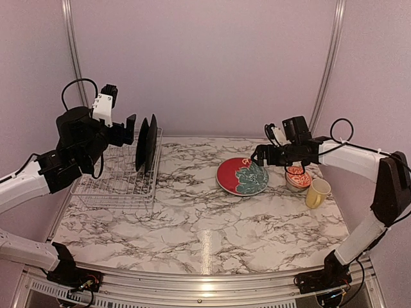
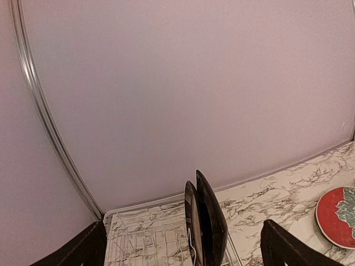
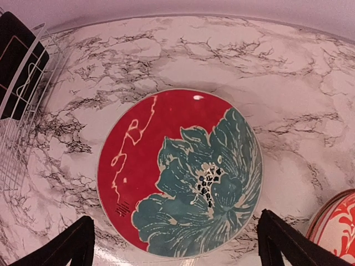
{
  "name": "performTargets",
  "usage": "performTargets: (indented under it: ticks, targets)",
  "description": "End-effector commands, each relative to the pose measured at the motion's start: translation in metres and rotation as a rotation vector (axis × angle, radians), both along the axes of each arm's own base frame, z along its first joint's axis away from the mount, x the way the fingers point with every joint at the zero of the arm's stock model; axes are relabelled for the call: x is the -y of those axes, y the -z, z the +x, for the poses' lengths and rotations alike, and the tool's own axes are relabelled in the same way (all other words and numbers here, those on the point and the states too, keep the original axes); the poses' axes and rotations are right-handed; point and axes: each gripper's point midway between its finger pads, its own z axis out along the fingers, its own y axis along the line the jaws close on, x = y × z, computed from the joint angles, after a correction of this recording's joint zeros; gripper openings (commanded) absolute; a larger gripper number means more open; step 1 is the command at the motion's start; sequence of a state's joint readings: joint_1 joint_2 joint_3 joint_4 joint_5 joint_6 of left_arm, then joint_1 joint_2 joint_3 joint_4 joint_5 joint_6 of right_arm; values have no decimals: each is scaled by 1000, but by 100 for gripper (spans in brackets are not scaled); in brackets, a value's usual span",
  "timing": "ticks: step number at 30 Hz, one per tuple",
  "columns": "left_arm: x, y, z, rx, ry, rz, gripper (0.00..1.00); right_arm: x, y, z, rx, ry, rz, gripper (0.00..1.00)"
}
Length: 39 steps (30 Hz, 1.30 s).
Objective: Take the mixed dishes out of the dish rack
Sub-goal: Grab the plate from the dish rack.
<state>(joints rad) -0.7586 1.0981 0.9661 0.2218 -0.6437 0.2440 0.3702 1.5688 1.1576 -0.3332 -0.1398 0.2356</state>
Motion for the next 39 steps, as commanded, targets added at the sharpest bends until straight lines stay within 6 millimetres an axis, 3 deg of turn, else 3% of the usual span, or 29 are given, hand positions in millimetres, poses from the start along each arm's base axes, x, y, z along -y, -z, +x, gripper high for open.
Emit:
performTargets:
  ticks: [1,8,13,18,25,34,39]
  targets:
    - [-17,-9,7,4,-7,-90,99,-16,-26,-8,73,-64,92,98]
    - [-44,-5,25,-16,-65,-113,99,-25,-54,-20,152,-87,202,99]
    - [-35,3,36,-70,-13,-145,99,-16,-62,-17,157,-21,248,99]
    - [-16,14,47,-125,54,-187,99,-16,-71,-25,84,-133,549,99]
    - [2,33,65,-282,93,-250,99,-34,-84,-31,149,-136,298,98]
    - [1,78,87,-530,158,-559,99,-28,-106,-50,210,-124,341,98]
    - [11,94,103,-583,169,-541,93,-30,-102,-58,196,-144,359,98]
